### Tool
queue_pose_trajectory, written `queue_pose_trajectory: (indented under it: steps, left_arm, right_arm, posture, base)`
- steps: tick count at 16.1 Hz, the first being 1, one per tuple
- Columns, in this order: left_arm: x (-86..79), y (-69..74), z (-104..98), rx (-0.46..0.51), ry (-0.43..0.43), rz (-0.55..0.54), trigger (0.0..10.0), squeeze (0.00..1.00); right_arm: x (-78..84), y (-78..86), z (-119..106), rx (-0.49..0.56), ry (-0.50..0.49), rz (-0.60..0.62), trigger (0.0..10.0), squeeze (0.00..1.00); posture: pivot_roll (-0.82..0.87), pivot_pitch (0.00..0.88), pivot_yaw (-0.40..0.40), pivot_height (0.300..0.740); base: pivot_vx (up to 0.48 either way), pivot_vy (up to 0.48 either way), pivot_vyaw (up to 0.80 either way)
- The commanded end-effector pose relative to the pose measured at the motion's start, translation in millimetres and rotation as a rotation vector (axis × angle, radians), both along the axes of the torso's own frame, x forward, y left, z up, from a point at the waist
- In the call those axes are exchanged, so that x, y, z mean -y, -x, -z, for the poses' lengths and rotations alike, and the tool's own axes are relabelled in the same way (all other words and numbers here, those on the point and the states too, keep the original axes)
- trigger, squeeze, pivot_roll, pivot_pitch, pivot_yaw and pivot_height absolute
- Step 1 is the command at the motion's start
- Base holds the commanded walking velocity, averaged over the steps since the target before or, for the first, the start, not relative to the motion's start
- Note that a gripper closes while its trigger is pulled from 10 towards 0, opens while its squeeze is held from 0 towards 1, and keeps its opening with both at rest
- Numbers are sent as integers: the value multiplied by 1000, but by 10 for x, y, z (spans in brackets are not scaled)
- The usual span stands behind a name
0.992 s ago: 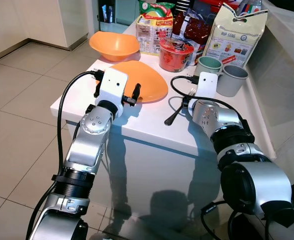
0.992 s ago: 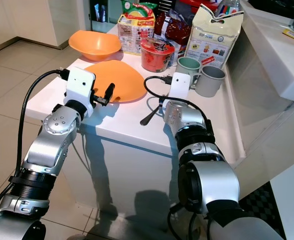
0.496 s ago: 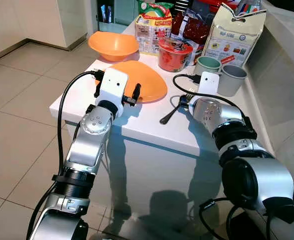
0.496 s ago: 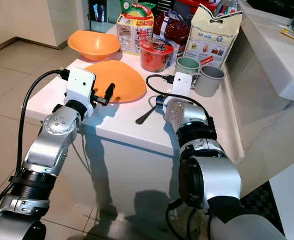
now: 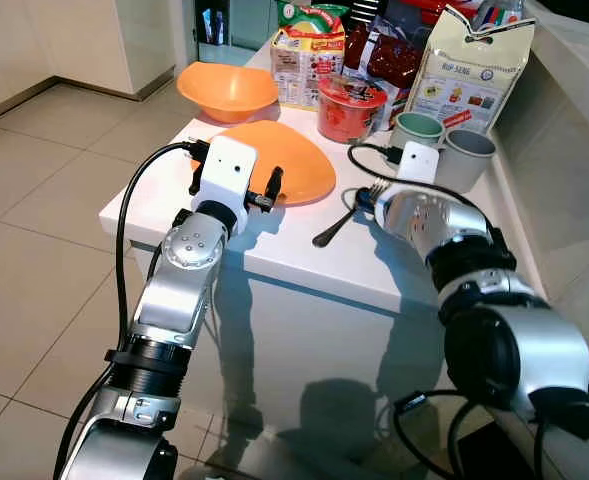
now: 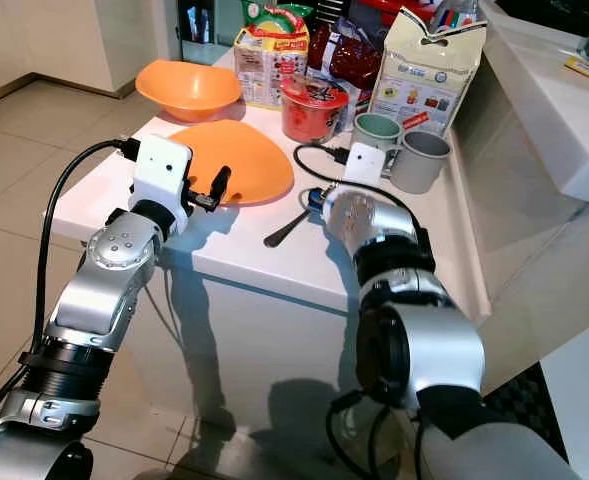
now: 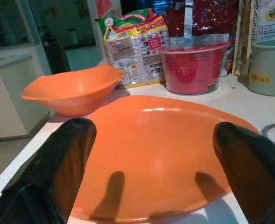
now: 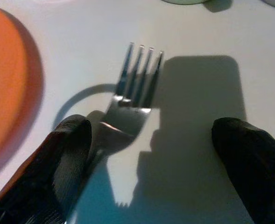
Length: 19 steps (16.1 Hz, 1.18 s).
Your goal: Setting the table
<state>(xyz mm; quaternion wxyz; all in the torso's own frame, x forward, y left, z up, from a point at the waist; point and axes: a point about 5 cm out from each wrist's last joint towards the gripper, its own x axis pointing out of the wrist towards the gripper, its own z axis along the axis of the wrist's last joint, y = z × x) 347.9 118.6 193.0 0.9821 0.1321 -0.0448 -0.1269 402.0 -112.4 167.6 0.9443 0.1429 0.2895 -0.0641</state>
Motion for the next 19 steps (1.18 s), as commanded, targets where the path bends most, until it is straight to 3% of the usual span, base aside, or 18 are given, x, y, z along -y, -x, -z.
queue_pose_trajectory:
  steps: [1, 3, 4, 5, 6, 16, 19]
  left_arm:
    - [43, -8, -62, 21, 1, 10, 10000, 0]
    - [43, -7, -63, 22, 3, 8, 10000, 0]
    - [40, -4, -61, 22, 4, 6, 10000, 0]
    - [40, -4, -60, 22, 4, 6, 10000, 0]
    - [40, 2, -56, 21, 5, 5, 10000, 0]
    - [13, 2, -66, 19, -3, 3, 10000, 0]
    - [3, 2, -74, 20, -6, 4, 10000, 0]
  right_arm:
    - [39, -18, -53, 2, -12, 13, 10000, 1000]
    - [48, -28, -74, 9, -9, 12, 10000, 1000]
    - [68, -38, -105, 10, -2, 18, 10000, 525]
    - [76, -42, -116, 11, 0, 21, 10000, 525]
    - [103, -49, -129, 15, 11, 23, 10000, 0]
    - [144, 38, 202, -27, 97, 1, 10000, 0]
    - [228, 16, 180, 4, 121, 8, 10000, 0]
  posture:
    - [195, 0, -138, 740]
    - [195, 0, -138, 740]
    - [196, 0, -142, 740]
    - [196, 0, -142, 740]
    - [195, 0, -142, 740]
    - [205, 0, -130, 740]
    - [207, 0, -123, 740]
  base:
    - [0, 0, 0]
    - [0, 0, 0]
    - [0, 0, 0]
    - [0, 0, 0]
    - [0, 0, 0]
    - [0, 0, 0]
    - [0, 0, 0]
